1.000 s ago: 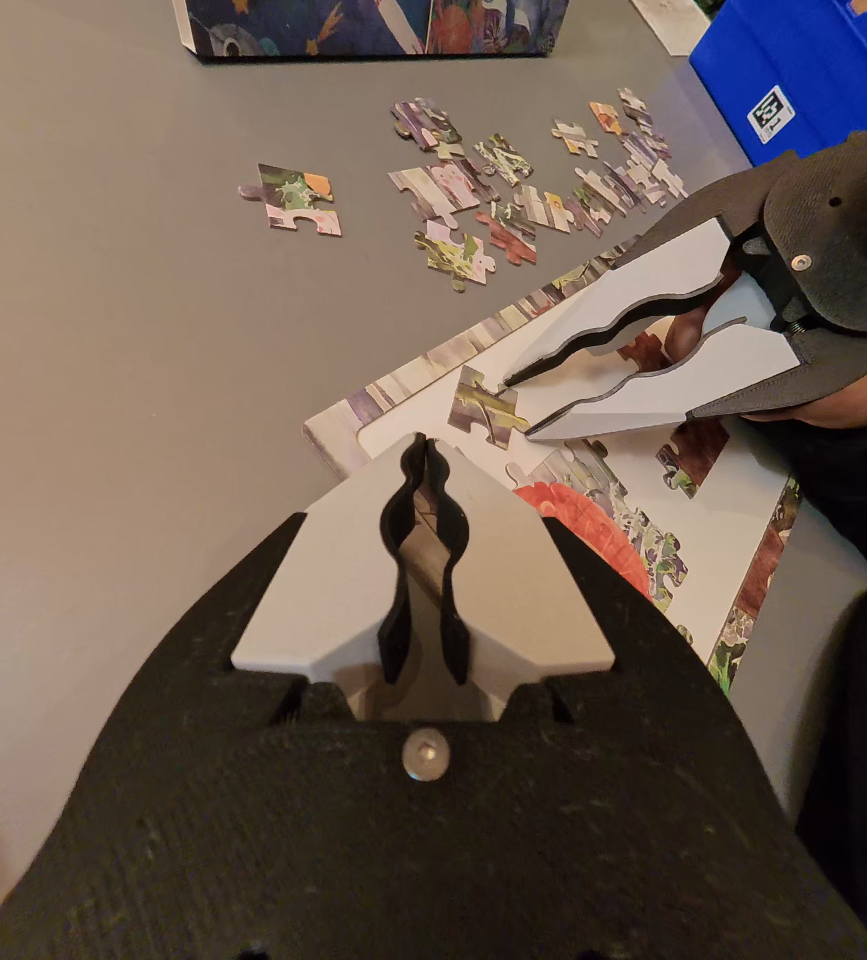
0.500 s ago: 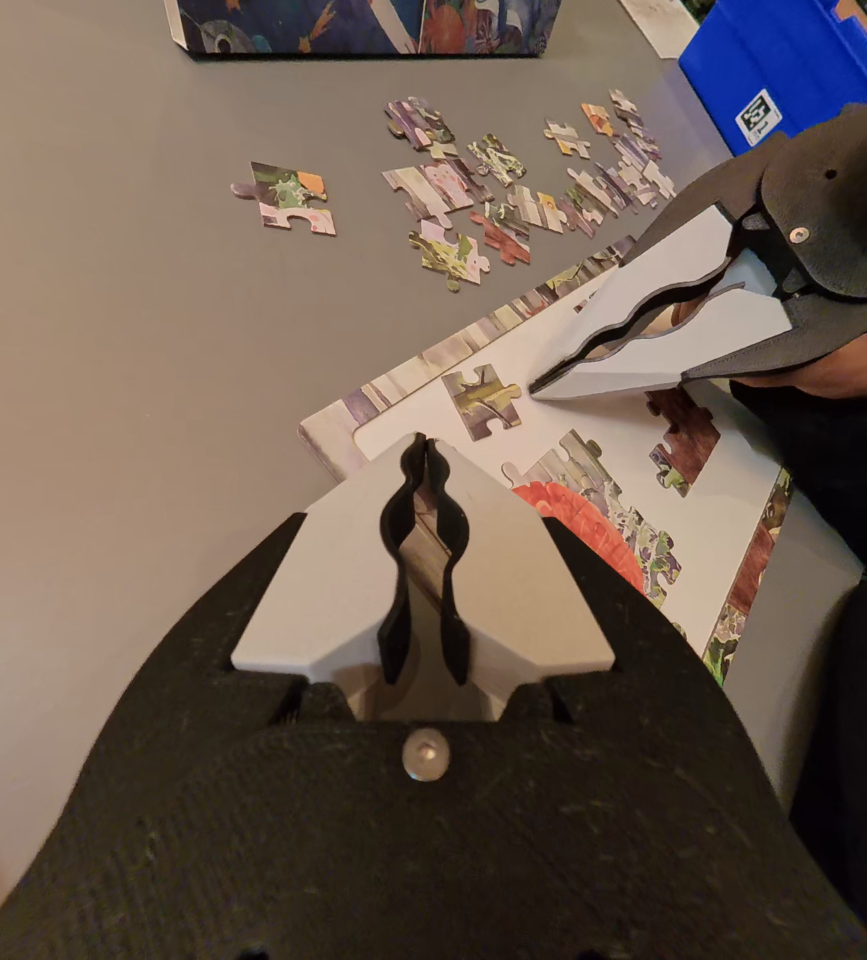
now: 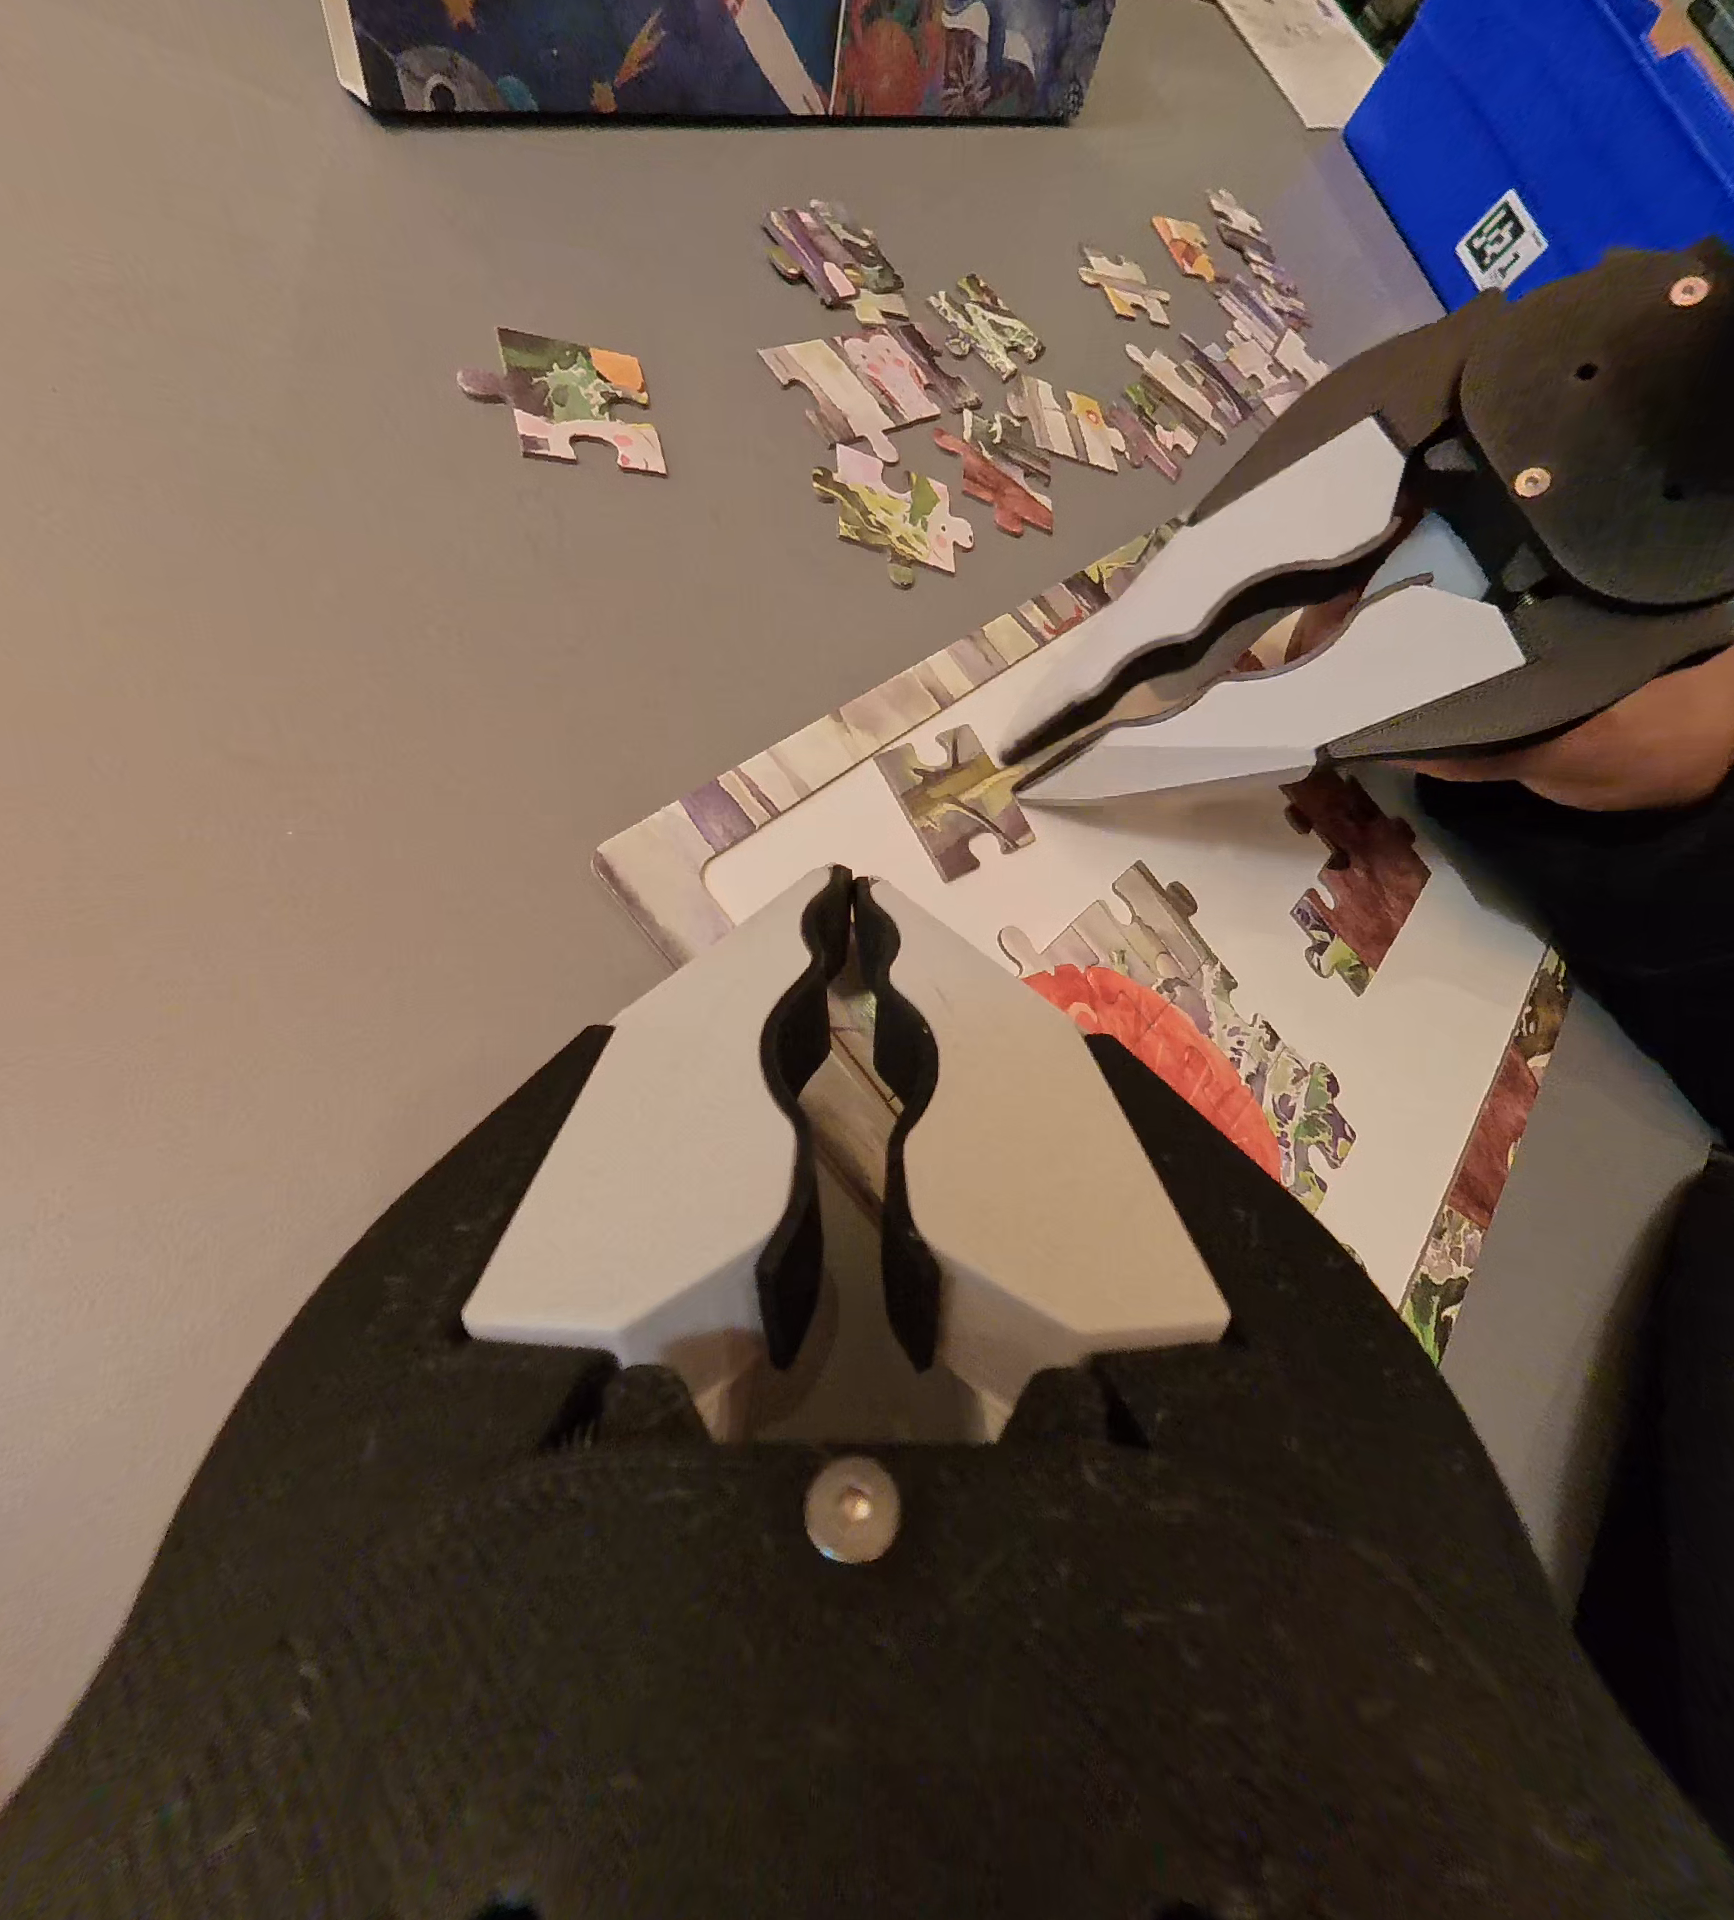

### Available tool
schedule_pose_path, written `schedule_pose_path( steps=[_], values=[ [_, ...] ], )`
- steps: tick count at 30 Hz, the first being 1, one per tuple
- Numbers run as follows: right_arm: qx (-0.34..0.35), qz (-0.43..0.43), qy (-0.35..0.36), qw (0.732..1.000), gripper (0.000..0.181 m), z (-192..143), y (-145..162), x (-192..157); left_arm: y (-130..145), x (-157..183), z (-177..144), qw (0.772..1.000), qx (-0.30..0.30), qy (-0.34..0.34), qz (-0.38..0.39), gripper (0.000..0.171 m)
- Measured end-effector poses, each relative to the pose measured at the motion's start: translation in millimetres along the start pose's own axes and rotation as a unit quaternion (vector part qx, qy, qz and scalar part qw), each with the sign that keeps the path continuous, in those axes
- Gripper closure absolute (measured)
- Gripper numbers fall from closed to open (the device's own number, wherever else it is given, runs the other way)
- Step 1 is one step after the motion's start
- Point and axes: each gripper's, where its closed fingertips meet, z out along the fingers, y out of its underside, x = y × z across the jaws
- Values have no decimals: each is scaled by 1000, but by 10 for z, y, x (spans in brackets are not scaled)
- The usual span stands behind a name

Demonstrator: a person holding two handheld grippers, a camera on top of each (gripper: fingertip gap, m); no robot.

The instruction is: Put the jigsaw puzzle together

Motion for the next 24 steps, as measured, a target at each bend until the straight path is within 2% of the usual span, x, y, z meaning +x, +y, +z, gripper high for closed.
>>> schedule_pose_path(
  steps=[8,15,20,24],
  values=[
    [3,-19,2,1000,181,3,-26,-36,-98,-38,-74,999,36,-15,12,171],
    [11,-20,0,1000,181,-8,-54,-40,-75,-55,-56,1000,26,-15,4,171],
    [2,-21,5,1000,169,8,-21,-20,16,-39,-5,1000,-6,-8,0,171],
    [7,-11,-5,1000,171,19,-17,-33,141,-37,49,998,-50,-27,19,171]
  ],
)
